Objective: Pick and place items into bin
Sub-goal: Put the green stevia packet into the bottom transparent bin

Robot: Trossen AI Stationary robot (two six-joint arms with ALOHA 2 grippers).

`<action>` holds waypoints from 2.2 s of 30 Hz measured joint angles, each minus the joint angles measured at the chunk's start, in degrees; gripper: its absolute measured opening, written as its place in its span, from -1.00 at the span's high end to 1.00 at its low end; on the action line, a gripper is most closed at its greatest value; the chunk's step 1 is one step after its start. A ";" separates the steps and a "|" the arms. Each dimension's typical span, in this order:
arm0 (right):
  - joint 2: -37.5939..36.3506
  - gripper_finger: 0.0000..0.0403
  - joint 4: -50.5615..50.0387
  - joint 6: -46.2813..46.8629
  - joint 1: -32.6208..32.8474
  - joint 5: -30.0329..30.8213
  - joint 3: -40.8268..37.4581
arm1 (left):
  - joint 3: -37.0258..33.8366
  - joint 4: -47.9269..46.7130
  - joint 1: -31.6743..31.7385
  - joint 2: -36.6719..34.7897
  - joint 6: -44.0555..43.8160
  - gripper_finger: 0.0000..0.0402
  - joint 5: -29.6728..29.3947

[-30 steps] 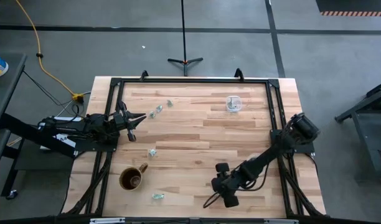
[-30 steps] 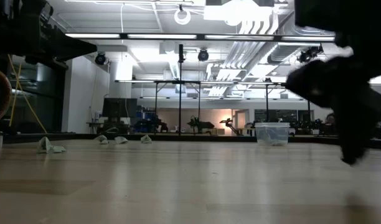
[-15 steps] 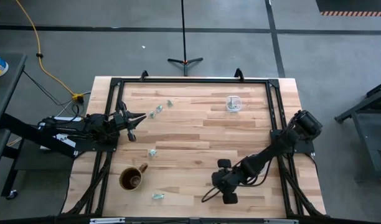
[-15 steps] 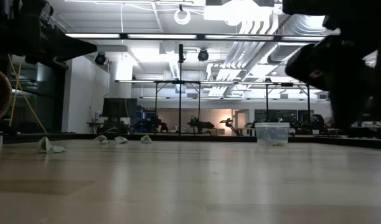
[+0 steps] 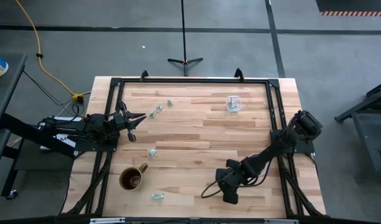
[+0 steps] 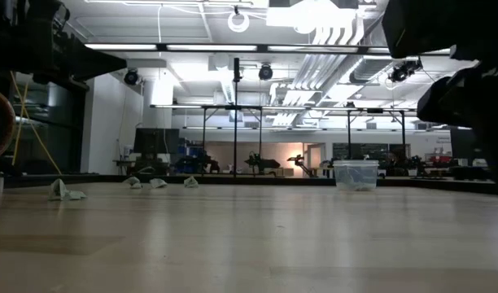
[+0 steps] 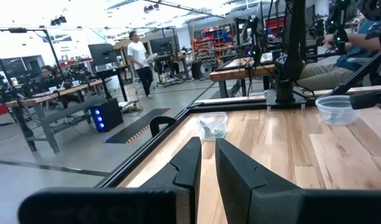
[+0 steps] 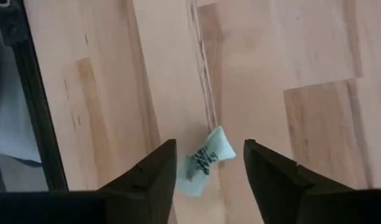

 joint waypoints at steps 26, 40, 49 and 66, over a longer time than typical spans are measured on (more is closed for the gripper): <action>4.83 0.66 0.87 -2.73 1.29 -3.24 -0.01 | 0.00 -0.88 0.00 -0.01 0.00 0.57 0.21; -4.46 0.94 -13.76 -5.46 0.14 1.02 -0.16 | 0.00 -0.91 0.02 -0.01 0.00 0.57 0.16; -18.29 0.95 -29.70 -2.04 2.48 10.66 -0.16 | 0.00 -0.91 0.02 0.00 0.00 0.57 0.12; -19.86 0.94 -40.32 2.44 7.53 8.55 -0.95 | 0.00 -0.97 0.01 -0.02 0.00 0.57 -0.03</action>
